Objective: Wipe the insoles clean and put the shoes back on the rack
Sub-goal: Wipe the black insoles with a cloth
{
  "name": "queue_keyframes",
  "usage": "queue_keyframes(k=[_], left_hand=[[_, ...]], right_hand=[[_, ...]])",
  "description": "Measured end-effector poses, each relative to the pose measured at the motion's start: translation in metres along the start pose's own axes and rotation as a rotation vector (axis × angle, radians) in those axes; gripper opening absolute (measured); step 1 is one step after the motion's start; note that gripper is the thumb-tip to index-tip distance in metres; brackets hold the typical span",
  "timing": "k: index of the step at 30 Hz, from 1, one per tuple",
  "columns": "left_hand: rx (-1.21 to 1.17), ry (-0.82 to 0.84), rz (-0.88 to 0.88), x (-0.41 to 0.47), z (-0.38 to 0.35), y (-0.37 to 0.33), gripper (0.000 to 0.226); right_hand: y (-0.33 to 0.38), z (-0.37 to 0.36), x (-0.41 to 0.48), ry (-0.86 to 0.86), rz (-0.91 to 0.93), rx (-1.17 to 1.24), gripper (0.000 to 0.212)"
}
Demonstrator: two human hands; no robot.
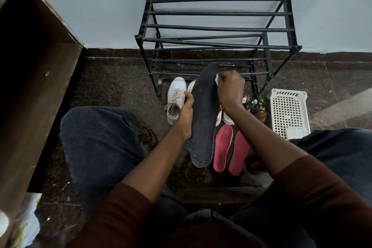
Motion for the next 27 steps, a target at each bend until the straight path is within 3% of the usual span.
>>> queue_keyframes(k=[4,9,13,21,27], left_hand=[[-0.037,0.039,-0.012,0.001,-0.004,-0.004,0.084],[-0.005,-0.037,-0.046,0.008,0.003,0.001,0.082],[0.041,-0.075,-0.046,0.011,0.008,0.004,0.082],[0.049,0.007,0.054,0.0,0.0,0.011,0.08],[0.026,0.076,0.133,-0.004,-0.012,0.01,0.078]], right_hand=[[0.003,0.001,0.009,0.025,0.042,-0.006,0.023],[-0.016,-0.004,-0.017,0.108,-0.014,-0.001,0.022],[-0.026,-0.012,-0.056,0.156,0.04,-0.049,0.021],[-0.024,-0.002,-0.007,0.029,-0.13,-0.008,0.022],[0.005,0.0,0.012,0.048,0.032,0.014,0.023]])
Point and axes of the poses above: each hand's wrist, its own x-axis towards the middle knuckle, its own z-axis out of the back of the hand, y = z × x, the point moved 4 cm from there along x, towards the middle knuckle, and after that the axes turned 13 degrees about -z, right-handed, at the moved point
